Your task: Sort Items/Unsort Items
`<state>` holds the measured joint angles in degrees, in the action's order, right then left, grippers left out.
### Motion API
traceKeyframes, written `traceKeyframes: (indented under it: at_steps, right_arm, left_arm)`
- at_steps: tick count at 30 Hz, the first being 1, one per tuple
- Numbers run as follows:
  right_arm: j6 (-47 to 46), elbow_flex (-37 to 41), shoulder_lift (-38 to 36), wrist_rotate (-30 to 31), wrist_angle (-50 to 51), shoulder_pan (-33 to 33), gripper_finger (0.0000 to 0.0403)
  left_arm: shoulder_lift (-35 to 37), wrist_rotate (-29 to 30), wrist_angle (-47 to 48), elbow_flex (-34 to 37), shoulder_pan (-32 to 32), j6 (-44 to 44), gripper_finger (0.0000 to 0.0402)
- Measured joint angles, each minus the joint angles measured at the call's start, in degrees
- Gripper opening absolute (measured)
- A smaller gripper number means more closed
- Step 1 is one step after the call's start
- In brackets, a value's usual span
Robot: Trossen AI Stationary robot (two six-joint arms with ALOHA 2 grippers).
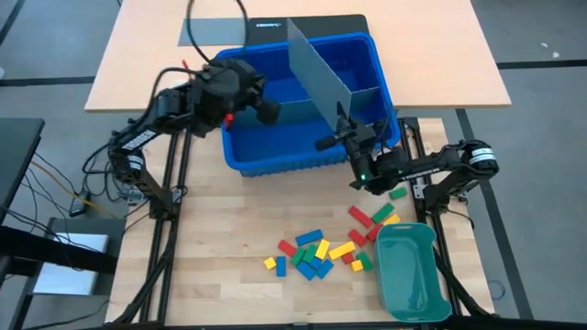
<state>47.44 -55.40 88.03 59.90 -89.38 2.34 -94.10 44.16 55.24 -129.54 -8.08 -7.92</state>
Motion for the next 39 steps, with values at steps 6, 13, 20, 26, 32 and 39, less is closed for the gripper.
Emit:
traceKeyframes:
  at_steps: [6,13,20,26,32,39]
  right_arm:
    - [0.00,0.00,0.00,-3.22,0.02,-2.21,0.0000]
    - [0.18,0.00,-0.02,-3.17,0.03,-4.73,0.0000]
    - [-0.42,0.00,-0.02,-4.83,0.02,-5.28,0.0000]
    - [2.37,0.00,-0.04,-7.77,0.02,-5.45,0.0000]
    - [-0.32,0.00,-0.04,-10.01,-0.05,-5.84,0.0000]
    - [-7.65,-0.13,1.18,-12.52,0.22,-7.16,0.0000]
  left_arm:
    - [0.45,-2.38,-3.25,7.03,-1.72,2.76,0.0006]
    - [0.47,-21.43,-29.00,17.27,-7.04,10.55,0.0003]
    - [0.47,-40.05,-50.74,27.53,-16.92,11.26,0.0002]
    - [0.45,-58.15,-52.68,31.45,-30.88,8.80,0.0001]
    - [0.45,-70.21,-52.41,31.45,-44.24,7.23,0.0001]
    - [-1.36,-70.75,-51.33,31.44,-50.76,4.30,0.0001]
